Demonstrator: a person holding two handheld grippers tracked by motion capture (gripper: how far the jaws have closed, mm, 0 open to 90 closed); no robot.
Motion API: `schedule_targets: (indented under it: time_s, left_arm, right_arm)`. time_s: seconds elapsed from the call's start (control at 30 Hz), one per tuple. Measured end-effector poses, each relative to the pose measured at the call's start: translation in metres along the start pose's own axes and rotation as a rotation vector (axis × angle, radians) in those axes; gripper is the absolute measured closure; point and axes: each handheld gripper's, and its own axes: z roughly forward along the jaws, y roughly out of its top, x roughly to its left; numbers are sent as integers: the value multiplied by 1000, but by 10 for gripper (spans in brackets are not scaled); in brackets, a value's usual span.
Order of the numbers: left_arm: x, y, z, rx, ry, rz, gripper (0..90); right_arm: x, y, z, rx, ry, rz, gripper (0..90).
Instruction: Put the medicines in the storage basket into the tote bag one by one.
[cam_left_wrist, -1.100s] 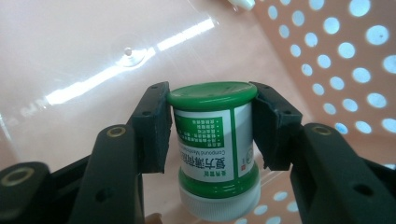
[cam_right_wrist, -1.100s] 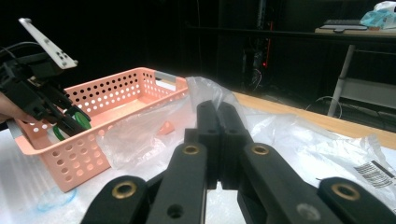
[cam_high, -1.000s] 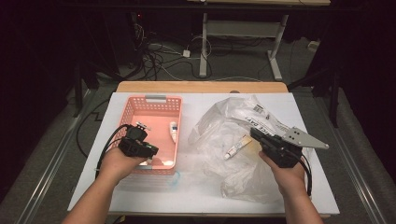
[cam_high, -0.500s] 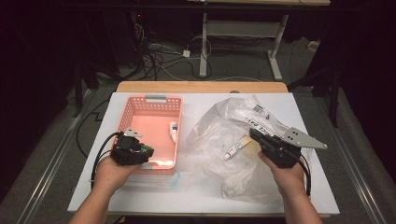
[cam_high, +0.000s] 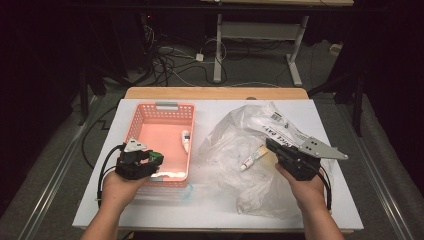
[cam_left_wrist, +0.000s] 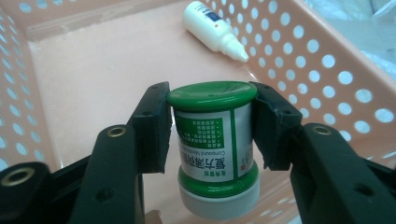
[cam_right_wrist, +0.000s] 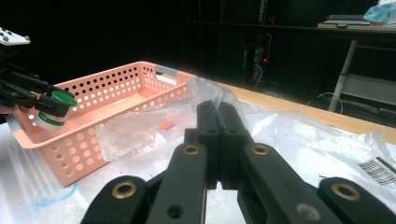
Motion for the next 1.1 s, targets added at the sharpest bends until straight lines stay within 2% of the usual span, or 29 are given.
schedule_targets:
  time_s: [0.17, 0.5, 0.63, 0.97, 1.03, 1.1]
  left_arm:
    - [-2, -3, -1, -31, -16, -7, 508]
    - [-11, 2, -7, -76, -28, 10, 508]
    - [-19, 6, -12, -103, -55, 19, 508]
    - [-43, 18, -22, -145, -105, 71, 508]
    - [-51, 21, -23, -151, -137, 77, 509]
    - [-54, 21, -24, -153, -146, 82, 508]
  right_arm:
    - [0, 1, -1, -4, -2, 3, 900]
    - [-1, 2, -3, -11, -3, 0, 900]
    - [-1, 2, -3, -10, -2, 1, 900]
    - [-1, 2, -3, -14, -4, 0, 900]
    - [-1, 3, -3, -14, -3, 0, 900]
    - [-1, 2, -3, -13, -3, 2, 900]
